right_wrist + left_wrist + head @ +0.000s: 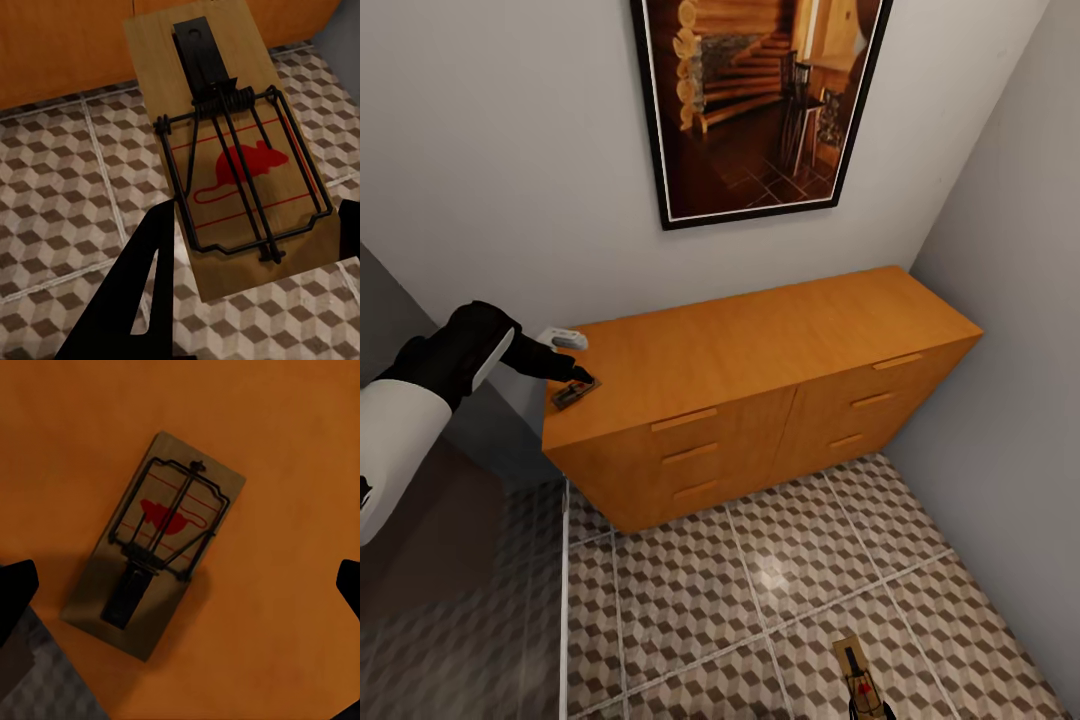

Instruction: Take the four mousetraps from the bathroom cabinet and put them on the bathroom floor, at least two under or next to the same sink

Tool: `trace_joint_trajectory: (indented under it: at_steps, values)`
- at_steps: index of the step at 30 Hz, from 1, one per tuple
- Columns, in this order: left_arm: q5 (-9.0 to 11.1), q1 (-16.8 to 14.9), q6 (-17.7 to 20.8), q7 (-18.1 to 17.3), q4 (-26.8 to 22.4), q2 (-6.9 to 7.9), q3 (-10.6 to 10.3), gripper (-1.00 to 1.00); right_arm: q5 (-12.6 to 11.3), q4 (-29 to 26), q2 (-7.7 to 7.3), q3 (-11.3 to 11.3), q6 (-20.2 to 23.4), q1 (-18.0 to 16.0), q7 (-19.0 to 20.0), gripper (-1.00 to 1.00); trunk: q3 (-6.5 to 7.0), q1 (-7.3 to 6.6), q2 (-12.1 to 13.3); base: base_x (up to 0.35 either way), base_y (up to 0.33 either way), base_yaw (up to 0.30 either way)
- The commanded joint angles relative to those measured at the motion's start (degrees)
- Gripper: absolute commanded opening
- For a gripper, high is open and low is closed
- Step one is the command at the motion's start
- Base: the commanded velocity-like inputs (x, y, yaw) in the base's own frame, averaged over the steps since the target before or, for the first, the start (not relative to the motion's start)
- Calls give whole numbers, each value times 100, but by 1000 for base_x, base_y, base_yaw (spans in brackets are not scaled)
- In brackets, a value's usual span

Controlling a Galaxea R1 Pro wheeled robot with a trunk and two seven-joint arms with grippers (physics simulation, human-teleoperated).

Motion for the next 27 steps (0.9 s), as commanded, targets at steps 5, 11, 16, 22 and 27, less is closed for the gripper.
trace_joint_trajectory:
  at_steps: [5, 11, 16, 22, 27]
  values:
    - [39, 8, 25, 7, -5, 10, -36, 100, 26, 8, 1, 32, -10, -5, -56, -100, -10, 3, -10, 0, 0, 0]
    - [39, 43, -3, 7, -14, 2, -36, 100, 26, 8, 1, 32, -10, -5, -56, -100, -10, 3, -10, 0, 0, 0]
    - [39, 51, -9, 7, -10, 1, -36, 100, 26, 7, 1, 34, -10, -5, -56, -100, -10, 3, -10, 0, 0, 0]
    - [39, 53, -10, 7, -6, 1, -36, 100, 26, 7, 1, 33, -10, -5, -56, -100, -10, 3, -10, 0, 0, 0]
    - [39, 53, -10, 5, -2, 1, -36, 100, 26, 7, 1, 34, -10, -5, -56, -100, -10, 3, -10, 0, 0, 0]
